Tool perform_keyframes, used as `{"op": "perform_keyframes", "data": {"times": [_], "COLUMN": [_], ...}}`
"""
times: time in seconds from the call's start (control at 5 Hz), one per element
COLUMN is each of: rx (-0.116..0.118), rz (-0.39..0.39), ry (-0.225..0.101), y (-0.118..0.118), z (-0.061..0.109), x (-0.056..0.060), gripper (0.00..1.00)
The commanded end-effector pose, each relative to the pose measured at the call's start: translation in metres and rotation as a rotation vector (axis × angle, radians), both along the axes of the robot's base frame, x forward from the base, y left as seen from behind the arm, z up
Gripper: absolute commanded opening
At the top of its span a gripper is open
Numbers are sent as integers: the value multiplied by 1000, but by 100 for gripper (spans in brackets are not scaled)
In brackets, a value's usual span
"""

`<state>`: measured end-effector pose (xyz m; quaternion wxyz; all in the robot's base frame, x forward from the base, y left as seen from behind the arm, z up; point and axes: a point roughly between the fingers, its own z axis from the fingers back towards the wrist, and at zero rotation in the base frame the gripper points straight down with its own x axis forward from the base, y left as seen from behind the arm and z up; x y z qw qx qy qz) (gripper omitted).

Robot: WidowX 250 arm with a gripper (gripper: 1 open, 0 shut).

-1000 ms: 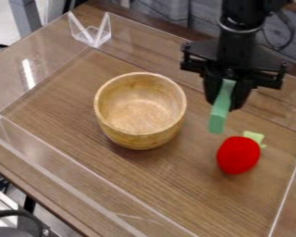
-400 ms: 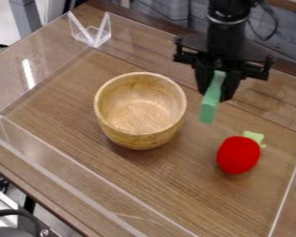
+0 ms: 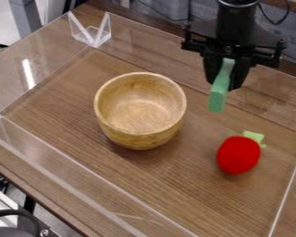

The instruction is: Put the green stick in the brown bowl

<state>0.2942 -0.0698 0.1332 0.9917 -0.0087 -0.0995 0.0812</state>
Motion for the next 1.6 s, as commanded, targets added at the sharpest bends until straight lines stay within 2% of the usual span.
{"op": "perform_keyframes", "data": {"times": [0.0, 0.2, 0.4, 0.6, 0.8, 1.0, 1.4], "rx": [-11, -18, -37, -67, -91, -95, -101], "rz": [28, 69, 186, 237, 225, 209, 222], "ry": [-37, -33, -41, -50, -67, -69, -76], "y": [15, 35, 56, 72, 88, 97, 108], "z": [10, 5, -9, -22, -30, -39, -44], "x": [-8, -23, -34, -40, -40, -36, -12], "gripper": [0, 0, 0, 0, 0, 0, 0]}}
